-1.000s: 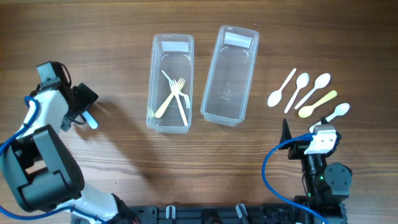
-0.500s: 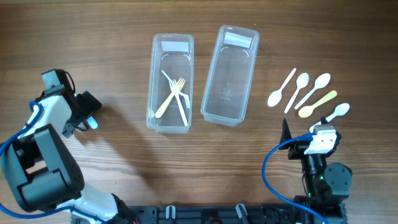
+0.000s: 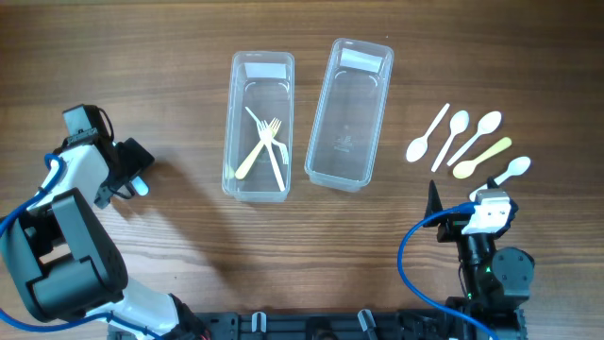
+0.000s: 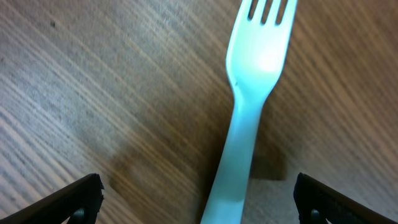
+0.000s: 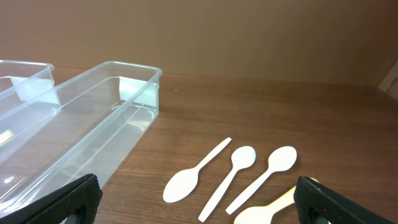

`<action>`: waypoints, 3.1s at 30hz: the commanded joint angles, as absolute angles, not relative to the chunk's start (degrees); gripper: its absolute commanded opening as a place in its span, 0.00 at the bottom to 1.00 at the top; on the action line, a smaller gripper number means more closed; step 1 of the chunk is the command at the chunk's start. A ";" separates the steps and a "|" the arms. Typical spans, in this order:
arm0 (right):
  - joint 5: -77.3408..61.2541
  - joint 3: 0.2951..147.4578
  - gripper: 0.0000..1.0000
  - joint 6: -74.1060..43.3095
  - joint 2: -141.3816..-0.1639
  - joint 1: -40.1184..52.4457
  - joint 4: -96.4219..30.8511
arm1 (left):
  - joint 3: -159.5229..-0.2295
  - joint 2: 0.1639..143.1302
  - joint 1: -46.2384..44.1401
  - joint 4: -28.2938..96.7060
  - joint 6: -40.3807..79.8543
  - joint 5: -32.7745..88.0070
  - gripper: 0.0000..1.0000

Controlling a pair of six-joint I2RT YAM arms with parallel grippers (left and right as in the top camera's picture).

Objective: Pack container

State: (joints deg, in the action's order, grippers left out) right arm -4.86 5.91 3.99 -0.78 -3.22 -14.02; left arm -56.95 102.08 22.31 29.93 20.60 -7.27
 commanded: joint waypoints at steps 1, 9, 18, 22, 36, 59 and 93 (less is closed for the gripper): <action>-4.71 5.54 1.00 4.38 -0.27 -2.96 -13.74 | -56.45 101.38 22.85 28.84 19.94 -8.03 1.00; -4.71 5.54 1.00 4.38 -0.27 -2.96 -13.74 | -56.45 105.08 22.83 25.69 20.14 -7.97 1.00; -4.71 5.54 1.00 4.36 -0.27 -2.96 -13.72 | -56.47 108.92 22.83 23.53 20.12 -7.29 0.32; -4.71 5.54 1.00 4.38 -0.27 -2.96 -13.74 | -56.58 108.86 22.83 23.55 20.12 -3.70 0.04; -4.71 5.54 1.00 4.38 -0.27 -2.96 -13.74 | -69.67 86.21 22.65 27.33 20.08 23.11 0.04; -4.71 5.54 1.00 4.38 -0.27 -2.96 -13.74 | -69.41 94.85 -5.15 37.98 -4.27 33.56 0.04; -4.71 5.54 1.00 4.38 -0.27 -2.96 -13.72 | -73.10 90.70 26.81 41.89 17.37 13.80 1.00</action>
